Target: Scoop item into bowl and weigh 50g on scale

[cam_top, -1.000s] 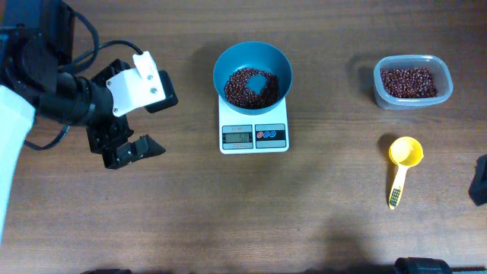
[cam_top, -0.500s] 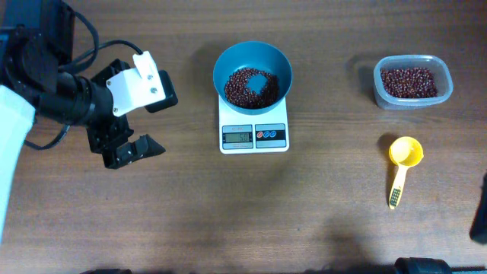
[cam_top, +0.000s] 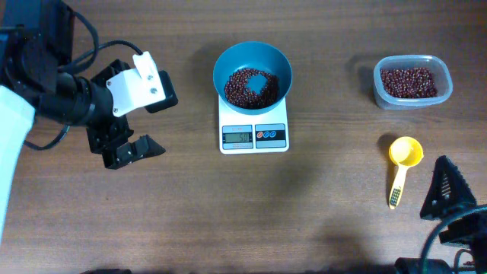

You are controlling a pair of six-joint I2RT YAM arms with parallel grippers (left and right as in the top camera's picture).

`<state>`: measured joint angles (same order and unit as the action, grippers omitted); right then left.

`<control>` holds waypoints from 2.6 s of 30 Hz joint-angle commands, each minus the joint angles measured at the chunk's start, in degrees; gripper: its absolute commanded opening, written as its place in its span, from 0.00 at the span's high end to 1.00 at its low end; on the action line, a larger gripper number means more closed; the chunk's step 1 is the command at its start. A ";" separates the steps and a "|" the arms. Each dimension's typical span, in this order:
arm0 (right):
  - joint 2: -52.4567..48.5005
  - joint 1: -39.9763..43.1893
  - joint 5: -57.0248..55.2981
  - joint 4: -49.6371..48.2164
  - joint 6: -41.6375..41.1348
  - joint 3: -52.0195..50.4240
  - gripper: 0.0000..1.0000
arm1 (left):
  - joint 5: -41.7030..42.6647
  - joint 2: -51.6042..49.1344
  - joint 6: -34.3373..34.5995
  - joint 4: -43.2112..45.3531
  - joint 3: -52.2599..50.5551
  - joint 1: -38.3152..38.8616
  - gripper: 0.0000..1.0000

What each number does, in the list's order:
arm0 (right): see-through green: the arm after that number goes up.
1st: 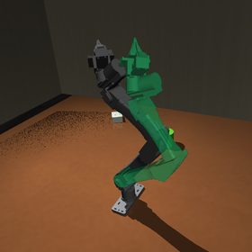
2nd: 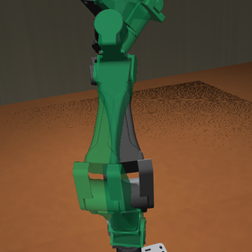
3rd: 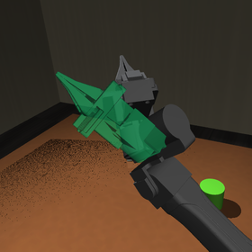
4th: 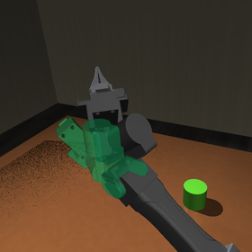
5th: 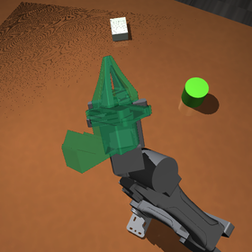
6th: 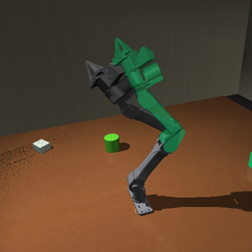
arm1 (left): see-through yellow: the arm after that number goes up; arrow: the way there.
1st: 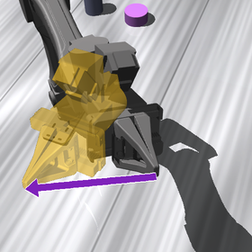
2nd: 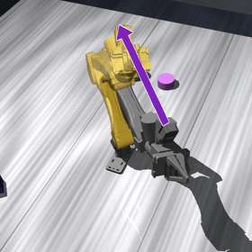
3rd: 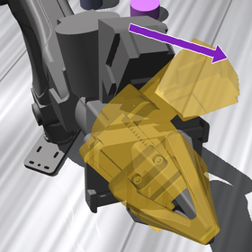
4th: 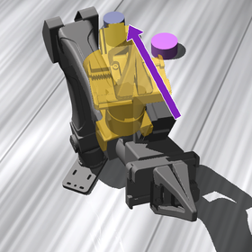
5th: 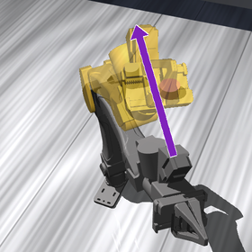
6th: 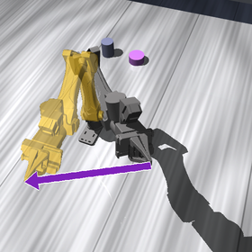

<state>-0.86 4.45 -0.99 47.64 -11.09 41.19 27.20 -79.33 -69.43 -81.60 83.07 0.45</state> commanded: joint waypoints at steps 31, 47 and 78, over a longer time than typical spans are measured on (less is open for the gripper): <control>0.63 -0.37 11.82 -46.66 12.81 -40.87 0.01 | 0.42 0.24 -0.92 -0.07 0.00 -0.35 0.01; 0.61 -0.31 11.34 -43.93 12.57 -40.87 0.01 | 0.42 0.24 -0.92 -0.07 0.00 -0.35 0.01; 0.44 -0.31 11.32 -44.00 12.59 -40.87 0.01 | 1.53 1.86 3.96 -10.43 0.00 -0.37 0.01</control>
<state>-0.69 4.45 10.22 3.33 1.54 0.62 27.68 -79.33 -69.38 -91.37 83.07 0.45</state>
